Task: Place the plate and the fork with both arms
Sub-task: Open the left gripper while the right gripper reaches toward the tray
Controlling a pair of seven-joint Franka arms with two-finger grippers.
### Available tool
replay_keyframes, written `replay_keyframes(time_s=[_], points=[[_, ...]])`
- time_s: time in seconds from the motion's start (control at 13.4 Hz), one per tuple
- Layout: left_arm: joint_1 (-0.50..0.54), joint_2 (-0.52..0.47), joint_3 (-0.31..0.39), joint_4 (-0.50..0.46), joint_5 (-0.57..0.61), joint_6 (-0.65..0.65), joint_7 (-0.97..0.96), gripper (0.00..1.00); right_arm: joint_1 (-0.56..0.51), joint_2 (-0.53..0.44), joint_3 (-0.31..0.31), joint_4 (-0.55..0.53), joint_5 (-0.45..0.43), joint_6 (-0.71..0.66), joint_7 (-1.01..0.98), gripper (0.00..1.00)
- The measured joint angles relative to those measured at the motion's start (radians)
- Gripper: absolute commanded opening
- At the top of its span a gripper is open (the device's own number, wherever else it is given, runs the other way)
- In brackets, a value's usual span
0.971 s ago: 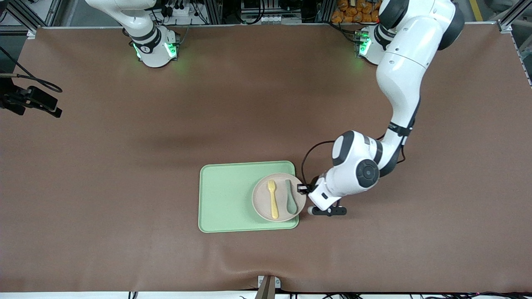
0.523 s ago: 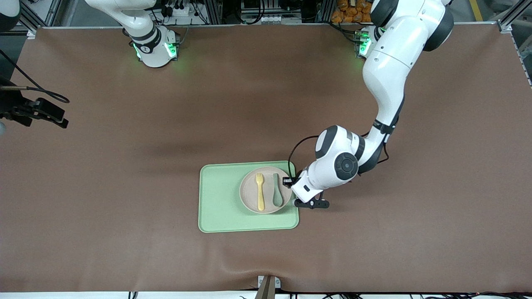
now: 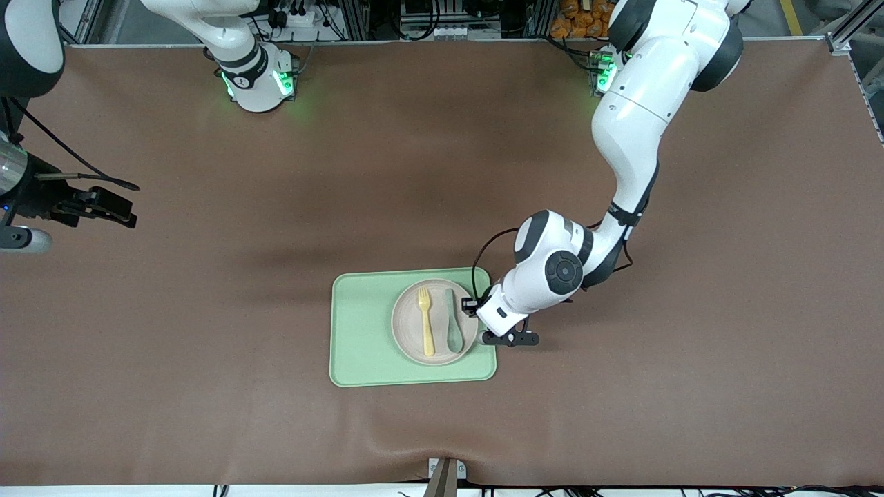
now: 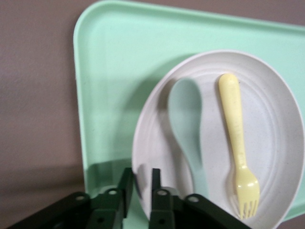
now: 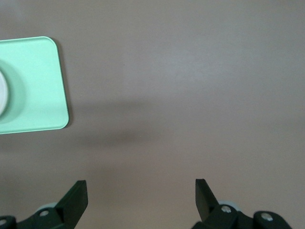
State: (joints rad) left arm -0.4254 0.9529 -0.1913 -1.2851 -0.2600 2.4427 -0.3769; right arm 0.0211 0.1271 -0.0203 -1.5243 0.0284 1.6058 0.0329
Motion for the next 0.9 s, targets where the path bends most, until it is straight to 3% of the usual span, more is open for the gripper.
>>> replay_keyframes(time_s=[0.6,0.9], points=[[0.021,-0.047,0.014,0.037,0.0,0.051,-0.024,1.0,0.039,0.057,0.002,0.001,0.135,0.085,-0.001,1.0],[0.102,-0.134,0.019,0.041,0.0,-0.068,-0.031,1.0,0.145,0.104,0.01,0.004,0.136,0.195,-0.008,1.0]])
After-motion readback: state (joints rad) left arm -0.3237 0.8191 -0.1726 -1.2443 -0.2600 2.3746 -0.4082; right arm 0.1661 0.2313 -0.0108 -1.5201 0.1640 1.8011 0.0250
